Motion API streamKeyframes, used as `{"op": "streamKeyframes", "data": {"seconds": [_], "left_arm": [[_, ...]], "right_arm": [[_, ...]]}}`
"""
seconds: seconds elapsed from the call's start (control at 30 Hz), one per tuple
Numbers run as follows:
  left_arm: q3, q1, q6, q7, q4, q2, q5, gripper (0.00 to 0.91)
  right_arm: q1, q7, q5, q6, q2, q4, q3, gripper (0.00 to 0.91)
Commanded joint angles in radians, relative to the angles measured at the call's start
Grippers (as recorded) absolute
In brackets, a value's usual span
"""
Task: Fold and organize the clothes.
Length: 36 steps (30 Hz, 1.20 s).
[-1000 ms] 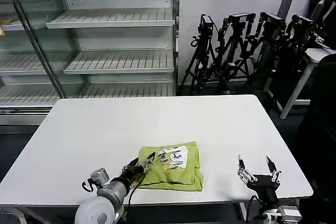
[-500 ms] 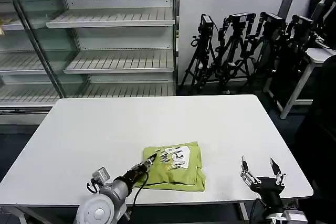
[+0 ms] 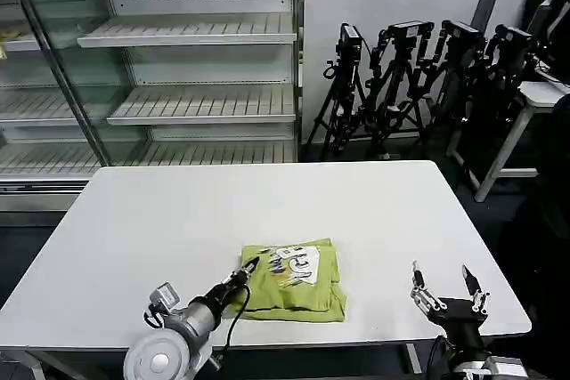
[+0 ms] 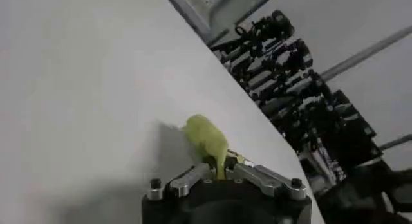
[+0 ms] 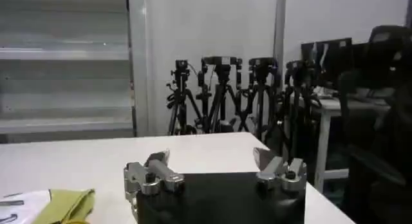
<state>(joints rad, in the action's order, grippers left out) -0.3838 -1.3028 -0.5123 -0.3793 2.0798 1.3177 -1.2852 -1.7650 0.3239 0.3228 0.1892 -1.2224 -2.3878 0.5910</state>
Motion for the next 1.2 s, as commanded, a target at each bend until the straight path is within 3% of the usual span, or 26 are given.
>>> {"op": "streamKeyframes", "data": {"seconds": [0.03,0.17,0.53,0.77,0.97,1.2], "left_arm": [[-0.076,-0.023,0.019,-0.001,0.047,-0.015,-0.048,0.04],[-0.195,-0.039,-0.041,-0.014,0.076,-0.104,0.005,0.04],[-0.584,-0.205,-0.065,0.186,0.15,-0.5,0.49,0.03],[-0.658,-0.227,-0.065,0.268,0.164,-0.664,0.677,0.04],[-0.449,-0.23,-0.064,0.278,0.211,-0.641,0.971,0.04],[-0.103,-0.185,-0.066,0.263,0.155,-0.416,1.224,0.04]], "right_arm": [[0.02,0.005,0.009,0.011,0.005,-0.016,0.0,0.907],[0.038,0.009,0.021,0.015,0.012,-0.016,0.002,0.907],[0.101,0.017,0.036,0.034,0.04,-0.001,-0.038,0.907],[0.12,0.02,0.032,0.03,0.027,0.009,-0.06,0.907],[0.11,0.011,0.019,0.017,0.016,0.02,-0.073,0.907],[0.08,0.009,-0.036,0.006,-0.013,0.015,-0.099,0.907]]}}
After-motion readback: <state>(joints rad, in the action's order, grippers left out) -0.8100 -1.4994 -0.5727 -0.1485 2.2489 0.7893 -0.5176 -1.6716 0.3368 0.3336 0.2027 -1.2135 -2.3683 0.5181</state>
